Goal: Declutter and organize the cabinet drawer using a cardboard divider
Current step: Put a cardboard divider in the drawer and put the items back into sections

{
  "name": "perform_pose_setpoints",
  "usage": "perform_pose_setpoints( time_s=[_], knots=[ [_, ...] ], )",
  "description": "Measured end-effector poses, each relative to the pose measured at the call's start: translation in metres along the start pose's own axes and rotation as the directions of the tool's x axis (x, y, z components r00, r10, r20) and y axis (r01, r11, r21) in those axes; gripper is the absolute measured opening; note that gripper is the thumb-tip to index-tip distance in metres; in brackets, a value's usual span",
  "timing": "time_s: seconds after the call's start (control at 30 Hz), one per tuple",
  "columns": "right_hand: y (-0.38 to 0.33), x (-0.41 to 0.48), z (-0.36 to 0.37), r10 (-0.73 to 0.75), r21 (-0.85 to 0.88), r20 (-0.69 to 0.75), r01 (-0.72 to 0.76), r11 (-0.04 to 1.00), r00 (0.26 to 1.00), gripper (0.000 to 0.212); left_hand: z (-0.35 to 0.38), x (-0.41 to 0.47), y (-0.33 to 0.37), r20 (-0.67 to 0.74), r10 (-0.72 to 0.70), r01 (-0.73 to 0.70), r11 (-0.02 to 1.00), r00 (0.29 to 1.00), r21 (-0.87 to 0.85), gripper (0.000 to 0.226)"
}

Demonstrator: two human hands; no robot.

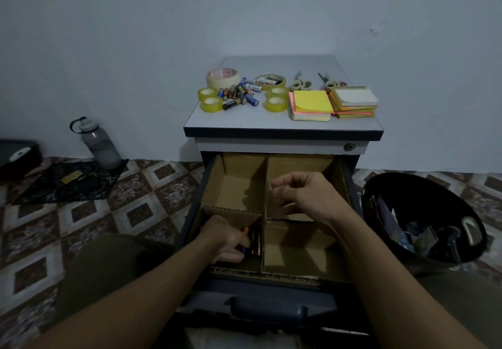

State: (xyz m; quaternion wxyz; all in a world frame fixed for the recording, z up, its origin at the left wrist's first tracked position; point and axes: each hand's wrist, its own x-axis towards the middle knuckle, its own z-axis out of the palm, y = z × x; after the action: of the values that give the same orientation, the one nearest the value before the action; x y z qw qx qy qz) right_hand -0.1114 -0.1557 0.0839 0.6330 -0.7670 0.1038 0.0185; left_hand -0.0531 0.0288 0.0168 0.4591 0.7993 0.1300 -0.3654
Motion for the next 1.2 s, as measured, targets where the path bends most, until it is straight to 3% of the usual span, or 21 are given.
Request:
perform_pose_setpoints(
  time_s=[0.17, 0.37, 0.57, 0.7, 0.8, 0.93, 1.07, 1.2],
  knots=[
    [0.002, 0.001, -0.001, 0.002, 0.001, -0.006, -0.002, 1.000, 1.000, 0.014, -0.004, -0.001, -0.001, 0.007, 0.001, -0.001, 1.000, 1.000, -0.017, 0.022],
    [0.003, 0.002, -0.004, 0.008, 0.017, -0.017, -0.008, 1.000, 1.000, 0.014, -0.005, -0.001, -0.001, -0.036, 0.035, -0.035, 0.999, 0.999, 0.012, 0.035],
    [0.000, 0.000, -0.004, -0.020, 0.005, -0.001, 0.020, 1.000, 1.000, 0.017, -0.010, -0.014, 0.007, 0.047, -0.008, 0.001, 0.989, 0.999, 0.148, 0.041],
    [-0.004, 0.000, 0.001, -0.033, -0.060, -0.005, 0.033, 0.998, 0.999, 0.017, -0.017, -0.023, 0.011, 0.074, 0.012, -0.025, 0.983, 0.997, 0.180, 0.033],
    [-0.007, 0.001, 0.003, -0.049, -0.158, -0.011, 0.047, 0.986, 0.999, 0.016, -0.025, -0.032, 0.015, 0.034, 0.138, -0.141, 0.941, 0.990, 0.309, 0.025],
    [-0.016, 0.005, 0.003, -0.125, -0.343, -0.005, 0.116, 0.932, 0.992, 0.013, -0.051, -0.043, 0.027, 0.056, 0.369, -0.340, 0.775, 0.928, 0.533, 0.029],
    [-0.038, 0.015, -0.007, -0.200, -0.423, 0.013, 0.187, 0.886, 0.980, 0.013, -0.080, -0.055, 0.050, 0.052, 0.522, -0.468, 0.711, 0.851, 0.525, 0.036],
    [-0.069, 0.039, -0.022, -0.265, -0.490, 0.026, 0.243, 0.837, 0.964, 0.017, -0.101, -0.060, 0.092, -0.077, 0.701, -0.609, 0.663, 0.709, 0.435, 0.015]
  ],
)
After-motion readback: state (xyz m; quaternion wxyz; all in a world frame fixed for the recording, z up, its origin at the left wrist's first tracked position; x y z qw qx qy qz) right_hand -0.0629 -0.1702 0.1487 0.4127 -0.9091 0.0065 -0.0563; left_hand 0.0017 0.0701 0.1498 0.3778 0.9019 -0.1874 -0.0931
